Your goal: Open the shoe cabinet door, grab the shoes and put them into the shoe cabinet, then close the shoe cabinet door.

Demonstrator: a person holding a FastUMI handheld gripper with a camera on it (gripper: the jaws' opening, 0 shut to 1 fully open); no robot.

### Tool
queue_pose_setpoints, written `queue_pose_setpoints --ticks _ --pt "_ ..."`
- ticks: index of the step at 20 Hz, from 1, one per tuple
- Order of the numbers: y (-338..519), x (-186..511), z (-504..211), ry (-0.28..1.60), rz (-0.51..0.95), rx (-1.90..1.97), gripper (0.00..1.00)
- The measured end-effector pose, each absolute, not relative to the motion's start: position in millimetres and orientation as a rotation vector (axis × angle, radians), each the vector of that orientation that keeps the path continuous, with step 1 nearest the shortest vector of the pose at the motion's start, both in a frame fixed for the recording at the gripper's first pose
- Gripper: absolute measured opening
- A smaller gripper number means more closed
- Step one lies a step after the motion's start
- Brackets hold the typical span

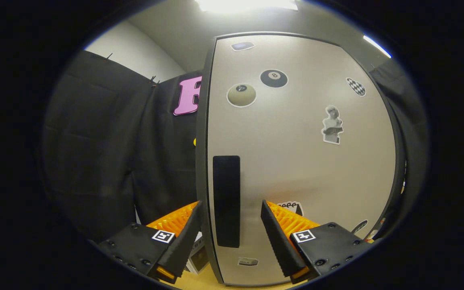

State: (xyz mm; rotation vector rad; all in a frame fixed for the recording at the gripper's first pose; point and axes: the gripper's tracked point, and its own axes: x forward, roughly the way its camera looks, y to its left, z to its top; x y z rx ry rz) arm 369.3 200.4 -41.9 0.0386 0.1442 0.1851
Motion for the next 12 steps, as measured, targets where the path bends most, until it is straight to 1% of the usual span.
queue_pose_setpoints --ticks 1,2,4,5,6,8,10,11,12 --pt "200.5 371.5 -44.4 0.153 0.180 0.045 0.89" --pt "201.1 373.7 -45.7 0.157 0.178 0.050 0.72" --pt "202.0 377.0 -47.4 0.170 0.173 0.060 0.55" --pt "203.3 378.0 -49.8 0.184 0.173 0.064 0.50" --pt "206.2 378.2 -52.9 0.203 0.188 0.069 0.50" --pt "205.9 378.1 -52.0 0.206 0.194 0.048 0.34" --pt "207.4 373.9 -51.4 0.209 0.217 0.047 0.20" --pt "206.8 372.6 -50.8 0.216 0.237 0.057 0.20" --pt "206.5 370.2 -50.4 0.223 0.255 0.058 0.14"
